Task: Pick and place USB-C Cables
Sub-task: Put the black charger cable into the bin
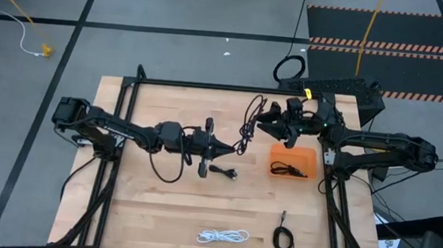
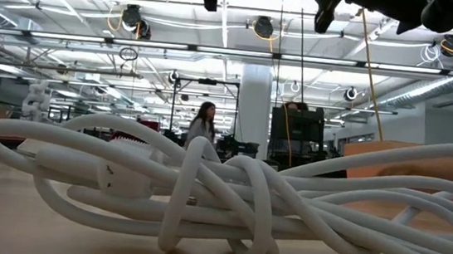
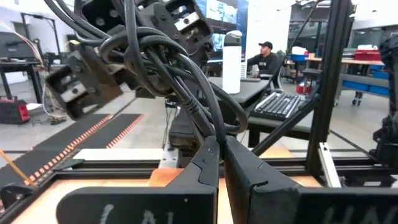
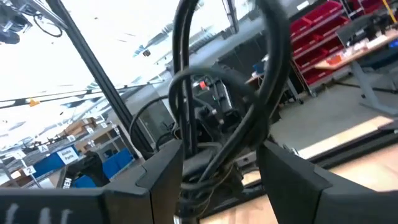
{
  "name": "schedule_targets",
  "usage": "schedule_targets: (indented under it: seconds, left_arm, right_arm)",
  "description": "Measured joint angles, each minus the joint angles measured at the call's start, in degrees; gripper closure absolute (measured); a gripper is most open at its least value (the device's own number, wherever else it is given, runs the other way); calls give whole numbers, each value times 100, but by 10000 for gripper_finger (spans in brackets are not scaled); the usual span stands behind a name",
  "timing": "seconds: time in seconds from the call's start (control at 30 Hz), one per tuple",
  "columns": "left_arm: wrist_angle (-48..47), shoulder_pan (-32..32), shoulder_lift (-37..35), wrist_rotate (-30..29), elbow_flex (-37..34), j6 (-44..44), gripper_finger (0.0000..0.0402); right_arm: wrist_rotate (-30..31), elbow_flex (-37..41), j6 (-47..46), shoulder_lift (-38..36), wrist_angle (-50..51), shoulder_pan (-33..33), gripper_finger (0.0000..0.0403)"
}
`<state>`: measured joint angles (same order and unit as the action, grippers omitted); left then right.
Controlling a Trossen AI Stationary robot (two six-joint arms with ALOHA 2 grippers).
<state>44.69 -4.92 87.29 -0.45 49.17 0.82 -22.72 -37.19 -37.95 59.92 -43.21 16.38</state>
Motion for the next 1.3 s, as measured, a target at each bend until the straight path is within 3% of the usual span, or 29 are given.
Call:
schedule_targets:
  seconds: [0.4, 0.5, 0.73, 0.8, 0.93, 1.3]
  left_arm:
    - [-85, -269, 0, 13, 0, 66, 396]
    - [-85, -283, 0, 17, 0, 81, 388]
    - [-85, -276, 0, -11, 0, 55, 393]
    - [-83, -276, 0, -14, 0, 44, 390]
    - [-37, -285, 0, -367, -4, -241, 357]
    - [-323, -199, 0, -1047, -4, -459, 215]
  right_arm:
    - [9, 0, 2, -2, -73, 0, 216]
    - [9, 0, 23, -2, -73, 0, 246]
    - [159, -2, 100, -2, -60, 0, 370]
    - [170, -4, 160, -2, -43, 0, 388]
    - [190, -4, 179, -4, -4, 3, 386]
    - [164, -4, 267, -131, 930, 237, 389]
